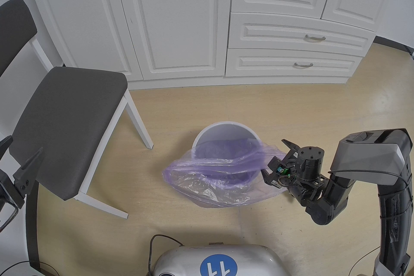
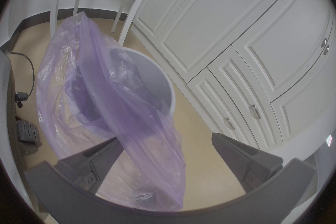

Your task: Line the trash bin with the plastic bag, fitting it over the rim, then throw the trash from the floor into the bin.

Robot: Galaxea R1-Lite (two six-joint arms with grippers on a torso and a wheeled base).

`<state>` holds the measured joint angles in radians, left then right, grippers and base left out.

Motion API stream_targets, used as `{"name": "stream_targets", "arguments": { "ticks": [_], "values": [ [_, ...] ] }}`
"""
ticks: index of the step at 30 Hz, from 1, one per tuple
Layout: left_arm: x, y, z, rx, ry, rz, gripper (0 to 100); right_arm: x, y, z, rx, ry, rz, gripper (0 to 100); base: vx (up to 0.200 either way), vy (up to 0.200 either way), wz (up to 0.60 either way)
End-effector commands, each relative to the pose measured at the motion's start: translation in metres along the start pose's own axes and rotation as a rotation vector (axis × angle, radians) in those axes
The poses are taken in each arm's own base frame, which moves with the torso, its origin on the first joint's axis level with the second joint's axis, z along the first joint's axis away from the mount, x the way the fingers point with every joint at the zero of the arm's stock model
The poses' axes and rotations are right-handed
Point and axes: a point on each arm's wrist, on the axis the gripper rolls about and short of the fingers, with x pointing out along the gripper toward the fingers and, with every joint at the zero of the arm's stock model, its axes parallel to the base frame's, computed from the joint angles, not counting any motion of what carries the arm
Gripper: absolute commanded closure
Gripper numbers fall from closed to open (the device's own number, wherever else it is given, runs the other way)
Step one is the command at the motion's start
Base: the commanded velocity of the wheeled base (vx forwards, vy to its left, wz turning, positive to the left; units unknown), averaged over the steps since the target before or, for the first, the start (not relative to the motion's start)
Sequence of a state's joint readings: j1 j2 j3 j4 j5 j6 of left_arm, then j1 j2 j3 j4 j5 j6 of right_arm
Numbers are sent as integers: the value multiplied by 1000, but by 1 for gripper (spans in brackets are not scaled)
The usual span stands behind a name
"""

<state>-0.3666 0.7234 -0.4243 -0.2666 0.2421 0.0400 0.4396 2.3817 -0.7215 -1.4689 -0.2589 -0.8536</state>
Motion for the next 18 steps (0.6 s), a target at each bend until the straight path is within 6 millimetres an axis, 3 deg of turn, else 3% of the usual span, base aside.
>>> {"name": "stream_targets", "arguments": {
  "ticks": [1,7,12,13,18],
  "values": [
    [1,0,-1,2,4,0,0,1,-3,3,16,-11,-12,0,0,0,0],
    [1,0,-1,1,4,0,0,5,11,-2,8,5,25,0,0,0,0],
    [0,0,-1,2,3,0,0,10,9,-1,29,-1,15,0,0,0,0],
    [0,0,0,1,0,0,0,10,9,-1,36,-7,27,100,0,0,0],
    [-2,0,1,-2,-9,1,0,11,12,-2,53,-1,80,100,0,0,0]
  ]
}}
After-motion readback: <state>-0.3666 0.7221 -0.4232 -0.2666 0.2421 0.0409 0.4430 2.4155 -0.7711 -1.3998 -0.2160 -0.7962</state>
